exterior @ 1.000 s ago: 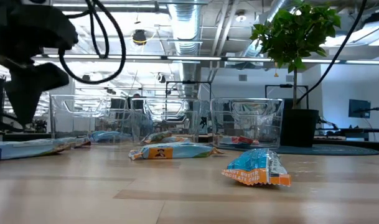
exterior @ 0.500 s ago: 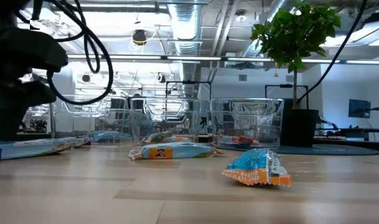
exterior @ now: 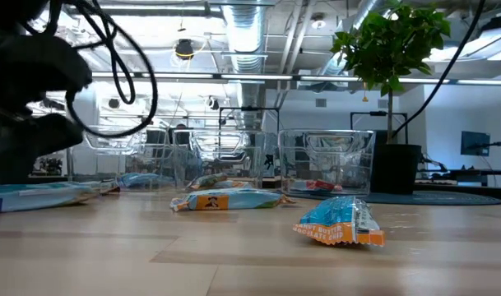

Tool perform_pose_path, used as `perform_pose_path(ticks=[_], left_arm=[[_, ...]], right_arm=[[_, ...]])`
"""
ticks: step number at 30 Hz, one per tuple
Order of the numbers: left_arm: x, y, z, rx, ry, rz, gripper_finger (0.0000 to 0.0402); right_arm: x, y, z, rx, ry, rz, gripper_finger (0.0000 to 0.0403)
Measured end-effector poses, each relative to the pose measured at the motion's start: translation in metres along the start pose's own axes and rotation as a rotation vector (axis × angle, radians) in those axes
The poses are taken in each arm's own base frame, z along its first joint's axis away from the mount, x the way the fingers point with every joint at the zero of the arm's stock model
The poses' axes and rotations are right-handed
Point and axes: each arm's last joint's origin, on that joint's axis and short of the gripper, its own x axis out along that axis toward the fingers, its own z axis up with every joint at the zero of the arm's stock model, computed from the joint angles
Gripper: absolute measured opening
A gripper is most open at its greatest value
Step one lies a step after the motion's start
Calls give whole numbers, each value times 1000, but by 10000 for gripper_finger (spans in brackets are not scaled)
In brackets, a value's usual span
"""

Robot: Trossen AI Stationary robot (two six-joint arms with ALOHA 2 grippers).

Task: Pick and place Granola Bars by type
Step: Put the blue granola bar into the left transparent bin

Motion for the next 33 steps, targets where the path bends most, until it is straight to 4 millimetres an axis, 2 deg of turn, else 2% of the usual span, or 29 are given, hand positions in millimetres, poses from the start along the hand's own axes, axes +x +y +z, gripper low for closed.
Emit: perform_pose_path(ticks=[8, 17, 26, 33], left_arm=[[-1, -6, 10, 199, -108, -49, 238], [-1, 0, 13, -10, -124, -10, 238], [0, 1, 12, -47, -127, 16, 238], [28, 0, 14, -44, -65, -37, 238]], right_arm=[[7, -3, 2, 11, 28, 17, 0], [16, -2, -2, 10, 59, 30, 0], [18, -3, -2, 11, 69, 39, 0], [20, -4, -2, 14, 72, 36, 0]])
